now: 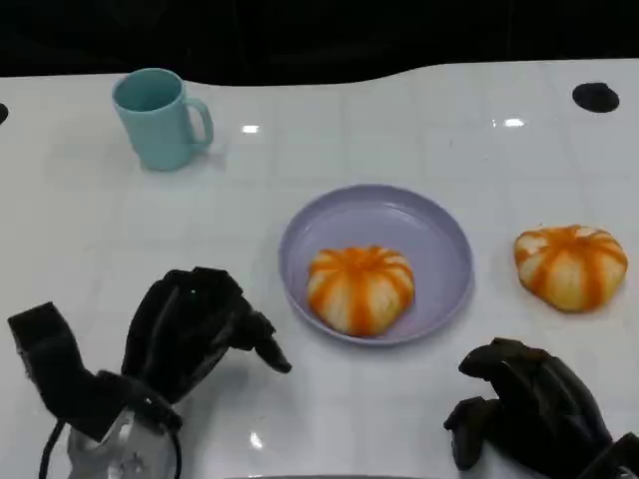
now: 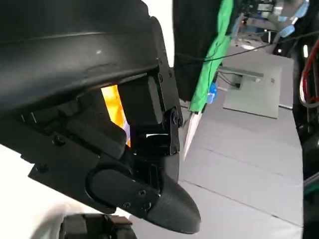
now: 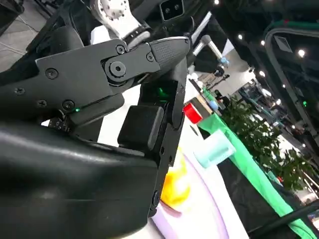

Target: Grasp the bread from the table and place it into the plate.

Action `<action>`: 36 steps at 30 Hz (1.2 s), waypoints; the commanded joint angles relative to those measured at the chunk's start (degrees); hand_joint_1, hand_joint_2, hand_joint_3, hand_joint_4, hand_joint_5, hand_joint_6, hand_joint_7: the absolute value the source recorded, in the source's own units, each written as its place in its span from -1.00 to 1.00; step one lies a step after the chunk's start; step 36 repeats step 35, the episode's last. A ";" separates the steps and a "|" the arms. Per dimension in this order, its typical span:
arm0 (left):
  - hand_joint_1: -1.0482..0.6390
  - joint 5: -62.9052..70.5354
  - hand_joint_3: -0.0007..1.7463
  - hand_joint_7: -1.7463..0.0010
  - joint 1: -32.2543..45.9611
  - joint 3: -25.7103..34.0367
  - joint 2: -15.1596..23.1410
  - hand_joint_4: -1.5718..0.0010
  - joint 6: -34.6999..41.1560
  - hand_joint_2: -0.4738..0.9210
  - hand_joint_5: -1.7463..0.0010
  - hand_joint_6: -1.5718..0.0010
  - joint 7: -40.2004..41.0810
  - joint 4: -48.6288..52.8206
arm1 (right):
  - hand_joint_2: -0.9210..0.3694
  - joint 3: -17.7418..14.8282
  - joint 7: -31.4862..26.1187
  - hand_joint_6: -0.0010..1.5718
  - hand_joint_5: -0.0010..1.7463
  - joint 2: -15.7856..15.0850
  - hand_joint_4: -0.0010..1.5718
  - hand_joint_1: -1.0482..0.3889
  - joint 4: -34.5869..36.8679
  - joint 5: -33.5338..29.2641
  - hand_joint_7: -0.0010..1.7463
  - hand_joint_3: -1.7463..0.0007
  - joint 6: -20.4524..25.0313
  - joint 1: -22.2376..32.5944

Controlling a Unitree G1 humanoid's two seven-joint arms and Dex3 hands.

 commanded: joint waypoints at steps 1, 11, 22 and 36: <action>-1.00 -1.68 -1.00 0.36 3.17 1.29 0.02 -1.00 3.95 0.65 0.12 -1.00 -1.44 -2.48 | -0.97 -0.01 -0.07 1.00 -0.11 -0.78 0.97 -0.55 -0.89 -0.16 -0.56 0.99 -0.02 0.72; -1.00 -3.43 -1.00 0.38 7.13 2.84 0.35 -1.00 11.41 0.50 0.12 -1.00 -5.05 -3.46 | -0.98 -0.04 0.92 1.00 -0.11 -0.83 0.94 -0.53 -0.60 -0.11 -0.60 0.99 -0.77 0.83; -1.00 0.11 -0.99 0.39 7.52 2.37 0.66 -1.00 6.69 0.55 0.13 -1.00 -7.35 -0.21 | -0.99 0.22 0.77 1.00 -0.10 -0.85 0.94 -0.52 -1.25 -0.26 -0.60 0.99 -0.78 1.23; -1.00 1.20 -1.00 0.36 7.25 1.69 1.10 -1.00 8.01 0.44 0.13 -1.00 -6.97 0.31 | -0.98 0.14 0.33 1.00 -0.11 -0.98 0.96 -0.55 -1.28 -0.40 -0.58 0.99 -0.41 1.13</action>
